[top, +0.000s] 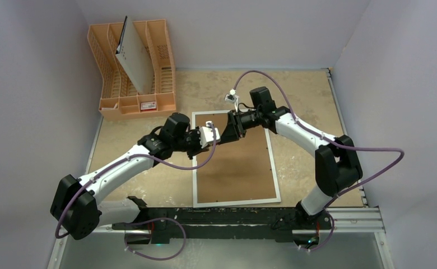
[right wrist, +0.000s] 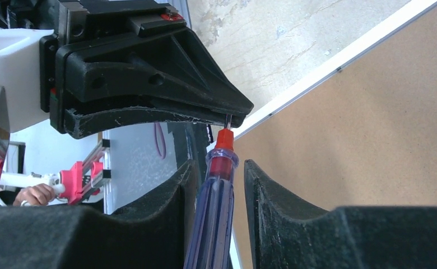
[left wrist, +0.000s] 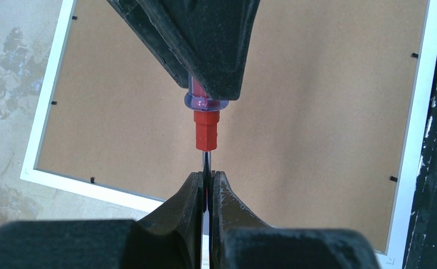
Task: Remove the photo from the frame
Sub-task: Adjust the screwdriver.
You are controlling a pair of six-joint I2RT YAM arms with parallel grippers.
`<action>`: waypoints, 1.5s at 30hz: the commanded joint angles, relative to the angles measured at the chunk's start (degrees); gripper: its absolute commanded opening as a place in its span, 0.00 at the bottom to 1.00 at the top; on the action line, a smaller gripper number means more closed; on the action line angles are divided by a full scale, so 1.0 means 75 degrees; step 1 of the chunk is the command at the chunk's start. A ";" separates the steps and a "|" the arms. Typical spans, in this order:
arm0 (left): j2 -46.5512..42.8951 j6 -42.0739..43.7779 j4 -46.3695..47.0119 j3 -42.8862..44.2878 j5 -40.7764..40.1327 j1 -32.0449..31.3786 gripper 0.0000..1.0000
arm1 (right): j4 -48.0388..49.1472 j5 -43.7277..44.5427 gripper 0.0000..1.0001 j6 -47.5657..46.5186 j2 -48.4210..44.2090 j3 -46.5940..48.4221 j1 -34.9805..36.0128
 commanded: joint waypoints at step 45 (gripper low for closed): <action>0.1896 -0.6091 0.3185 -0.1175 -0.0610 0.2572 0.51 | 0.1554 0.2559 0.00 -0.1226 0.1935 0.1080 0.0059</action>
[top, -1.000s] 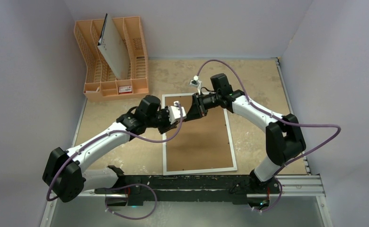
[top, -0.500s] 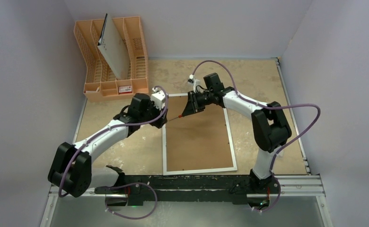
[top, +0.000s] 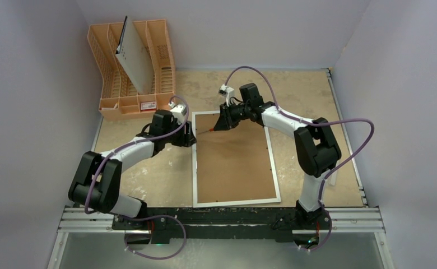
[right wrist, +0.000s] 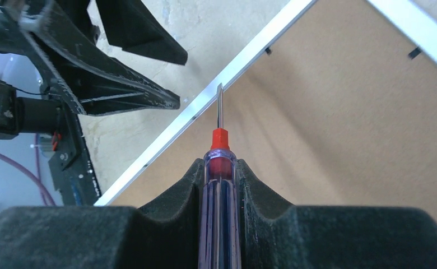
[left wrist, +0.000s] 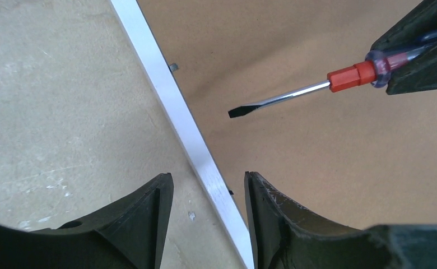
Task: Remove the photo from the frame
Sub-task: Release the photo frame item from the photo frame.
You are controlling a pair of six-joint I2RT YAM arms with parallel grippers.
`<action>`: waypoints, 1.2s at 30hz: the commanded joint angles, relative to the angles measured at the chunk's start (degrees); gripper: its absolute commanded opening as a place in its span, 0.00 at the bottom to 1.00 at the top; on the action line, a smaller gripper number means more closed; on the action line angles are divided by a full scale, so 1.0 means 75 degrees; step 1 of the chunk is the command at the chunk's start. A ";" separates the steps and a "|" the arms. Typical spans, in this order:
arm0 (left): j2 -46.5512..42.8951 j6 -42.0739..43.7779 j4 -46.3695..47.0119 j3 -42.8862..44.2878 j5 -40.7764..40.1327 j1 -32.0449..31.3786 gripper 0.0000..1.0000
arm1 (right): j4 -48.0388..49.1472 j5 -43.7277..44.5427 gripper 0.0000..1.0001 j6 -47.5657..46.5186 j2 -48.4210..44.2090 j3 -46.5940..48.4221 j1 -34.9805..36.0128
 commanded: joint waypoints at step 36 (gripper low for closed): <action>0.1423 -0.1830 0.3046 -0.1206 -0.0295 0.0073 0.36 | -0.0933 -0.1292 0.00 -0.1429 0.2162 0.2045 -0.0610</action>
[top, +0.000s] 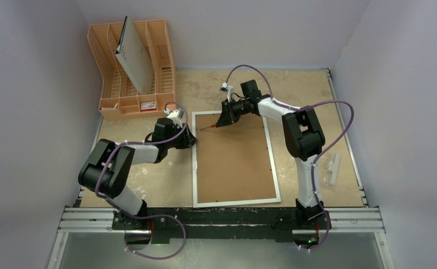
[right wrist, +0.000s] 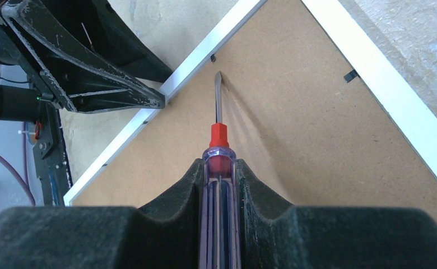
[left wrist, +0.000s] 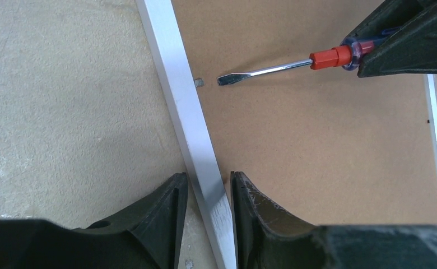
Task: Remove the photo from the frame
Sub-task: Release the photo frame item from the photo frame.
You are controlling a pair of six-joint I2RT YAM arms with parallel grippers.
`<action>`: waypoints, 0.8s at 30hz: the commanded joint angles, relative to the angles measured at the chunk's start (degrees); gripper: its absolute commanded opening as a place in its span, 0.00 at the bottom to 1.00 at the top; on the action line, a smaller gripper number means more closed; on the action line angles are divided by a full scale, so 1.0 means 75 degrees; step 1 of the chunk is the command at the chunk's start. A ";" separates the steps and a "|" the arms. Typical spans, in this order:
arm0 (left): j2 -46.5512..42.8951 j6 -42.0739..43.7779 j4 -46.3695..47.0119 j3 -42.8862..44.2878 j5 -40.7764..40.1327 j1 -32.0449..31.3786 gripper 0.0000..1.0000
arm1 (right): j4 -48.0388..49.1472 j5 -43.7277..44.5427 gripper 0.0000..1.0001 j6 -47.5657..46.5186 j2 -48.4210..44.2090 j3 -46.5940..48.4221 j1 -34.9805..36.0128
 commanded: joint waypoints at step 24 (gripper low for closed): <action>0.0295 0.0605 -0.0581 0.0034 0.0055 0.0067 0.29 | -0.0618 -0.0276 0.00 -0.0264 0.0452 0.0765 0.0101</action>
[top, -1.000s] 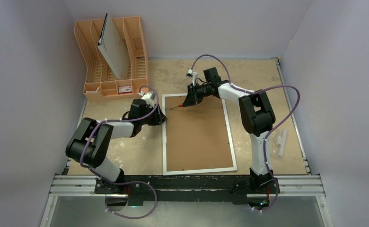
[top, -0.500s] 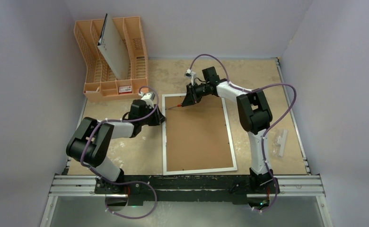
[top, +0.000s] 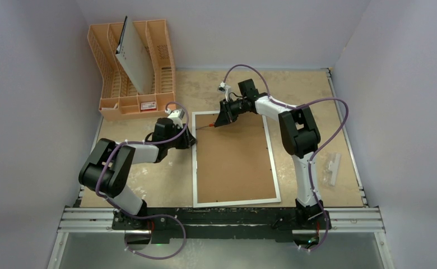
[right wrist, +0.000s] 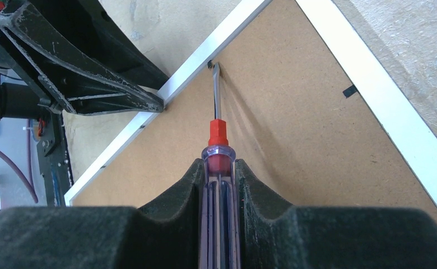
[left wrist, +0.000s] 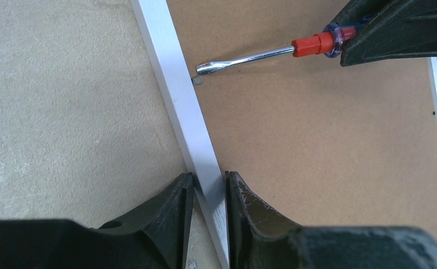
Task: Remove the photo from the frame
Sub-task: Release the photo frame item from the photo frame.
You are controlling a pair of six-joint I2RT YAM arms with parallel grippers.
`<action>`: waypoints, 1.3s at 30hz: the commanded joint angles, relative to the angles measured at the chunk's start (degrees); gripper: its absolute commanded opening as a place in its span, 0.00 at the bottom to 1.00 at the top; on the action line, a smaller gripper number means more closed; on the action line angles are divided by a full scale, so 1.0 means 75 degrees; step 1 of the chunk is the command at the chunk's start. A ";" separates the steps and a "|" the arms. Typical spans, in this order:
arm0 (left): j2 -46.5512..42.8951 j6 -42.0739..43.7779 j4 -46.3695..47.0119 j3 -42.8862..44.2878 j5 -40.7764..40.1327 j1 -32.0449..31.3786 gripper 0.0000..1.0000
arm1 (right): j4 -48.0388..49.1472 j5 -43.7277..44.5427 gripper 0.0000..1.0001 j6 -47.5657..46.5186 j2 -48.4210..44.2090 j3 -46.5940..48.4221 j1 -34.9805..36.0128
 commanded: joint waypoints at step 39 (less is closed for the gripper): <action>0.0674 0.0806 -0.0588 0.0316 0.0699 0.0052 0.19 | -0.0446 0.0081 0.00 -0.0004 0.0207 0.0569 0.0223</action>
